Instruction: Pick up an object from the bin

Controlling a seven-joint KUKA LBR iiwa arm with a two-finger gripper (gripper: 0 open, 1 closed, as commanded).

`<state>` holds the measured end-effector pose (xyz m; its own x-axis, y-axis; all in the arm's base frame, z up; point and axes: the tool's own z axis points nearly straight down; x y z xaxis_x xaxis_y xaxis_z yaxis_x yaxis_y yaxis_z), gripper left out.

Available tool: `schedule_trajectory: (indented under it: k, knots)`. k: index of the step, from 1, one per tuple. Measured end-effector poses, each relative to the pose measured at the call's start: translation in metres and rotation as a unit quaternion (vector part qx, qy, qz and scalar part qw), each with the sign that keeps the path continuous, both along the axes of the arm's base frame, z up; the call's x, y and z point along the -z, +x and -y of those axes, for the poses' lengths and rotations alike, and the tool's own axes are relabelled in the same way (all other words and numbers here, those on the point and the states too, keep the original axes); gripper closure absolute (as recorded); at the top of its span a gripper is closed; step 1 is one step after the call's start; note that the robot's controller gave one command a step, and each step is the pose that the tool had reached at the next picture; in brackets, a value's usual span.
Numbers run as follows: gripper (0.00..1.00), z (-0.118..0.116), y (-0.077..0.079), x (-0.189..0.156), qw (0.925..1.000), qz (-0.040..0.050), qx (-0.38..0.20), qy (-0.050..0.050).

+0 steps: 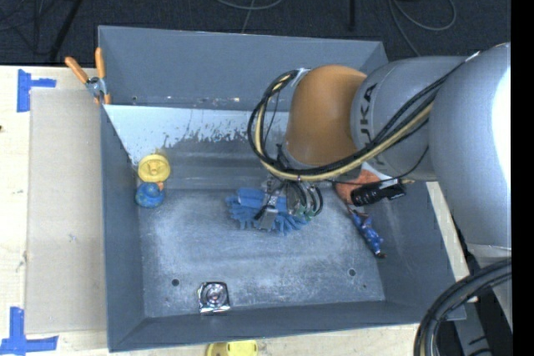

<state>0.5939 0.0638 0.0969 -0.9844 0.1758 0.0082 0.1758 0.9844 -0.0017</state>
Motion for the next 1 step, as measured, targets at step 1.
schedule_trajectory:
  k: [1]
  knots:
    - [1.0, -0.0001, 0.0025, -0.0161, 1.0, 0.0042, 0.0, 0.0]
